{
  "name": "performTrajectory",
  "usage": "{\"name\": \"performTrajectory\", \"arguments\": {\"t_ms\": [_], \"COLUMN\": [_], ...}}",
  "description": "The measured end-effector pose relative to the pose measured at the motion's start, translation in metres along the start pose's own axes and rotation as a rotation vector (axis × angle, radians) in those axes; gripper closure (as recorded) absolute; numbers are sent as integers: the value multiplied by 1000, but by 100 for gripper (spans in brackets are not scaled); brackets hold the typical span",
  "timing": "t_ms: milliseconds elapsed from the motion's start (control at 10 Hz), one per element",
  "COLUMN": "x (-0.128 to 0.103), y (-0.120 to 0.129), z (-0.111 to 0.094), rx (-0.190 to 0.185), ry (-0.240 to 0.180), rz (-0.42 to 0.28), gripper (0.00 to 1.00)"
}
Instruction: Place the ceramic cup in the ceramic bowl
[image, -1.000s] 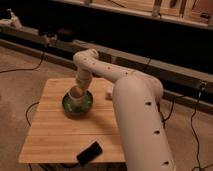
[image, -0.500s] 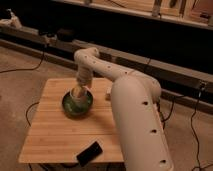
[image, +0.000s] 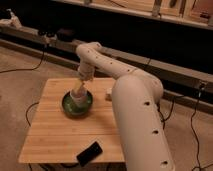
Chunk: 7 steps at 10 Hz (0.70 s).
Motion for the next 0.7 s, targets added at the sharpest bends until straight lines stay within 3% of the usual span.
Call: {"name": "performTrajectory", "arguments": {"t_ms": [700], "x": [1], "y": [0], "z": [0], "rx": [0], "ry": [1], "rz": [0], "gripper": [20]}}
